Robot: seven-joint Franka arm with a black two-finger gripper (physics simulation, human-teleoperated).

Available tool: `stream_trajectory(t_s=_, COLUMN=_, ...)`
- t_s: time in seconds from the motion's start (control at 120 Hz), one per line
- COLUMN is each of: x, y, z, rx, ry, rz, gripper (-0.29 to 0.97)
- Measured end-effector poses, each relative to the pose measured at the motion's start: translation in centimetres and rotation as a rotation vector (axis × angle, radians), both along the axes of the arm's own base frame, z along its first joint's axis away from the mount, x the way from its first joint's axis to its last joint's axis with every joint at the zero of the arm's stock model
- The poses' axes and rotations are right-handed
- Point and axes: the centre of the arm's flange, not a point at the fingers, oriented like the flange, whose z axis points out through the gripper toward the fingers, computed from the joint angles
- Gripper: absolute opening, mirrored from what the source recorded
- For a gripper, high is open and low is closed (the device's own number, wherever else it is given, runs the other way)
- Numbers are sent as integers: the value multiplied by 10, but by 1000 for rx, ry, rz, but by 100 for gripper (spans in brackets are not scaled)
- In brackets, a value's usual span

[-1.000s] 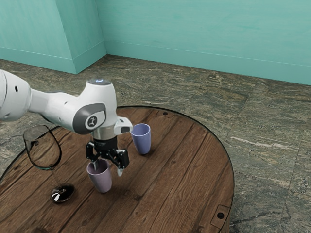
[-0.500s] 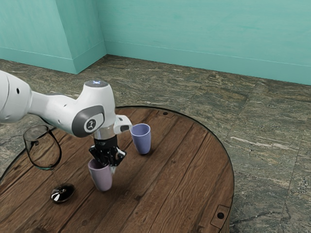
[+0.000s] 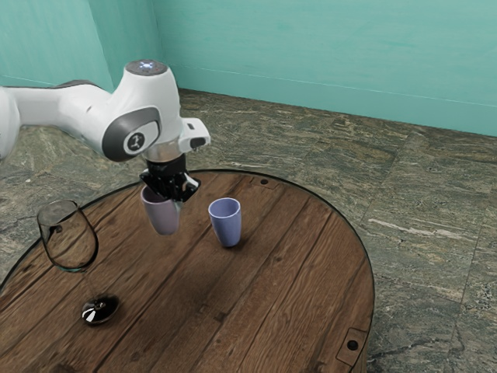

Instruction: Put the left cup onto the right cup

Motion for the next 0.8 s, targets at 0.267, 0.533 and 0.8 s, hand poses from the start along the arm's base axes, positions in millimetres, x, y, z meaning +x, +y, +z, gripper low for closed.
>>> stream_trajectory(t_s=0.267, x=75, y=-52, z=13, rx=-8, ry=21, rz=-24, gripper=-10)
stream_trajectory(t_s=0.533, x=99, y=-72, z=-18, rx=-55, ry=83, rz=-14, gripper=-10)
stream_trajectory(t_s=0.8, x=132, y=-55, z=-21, rx=-47, ry=72, rz=-6, gripper=-10)
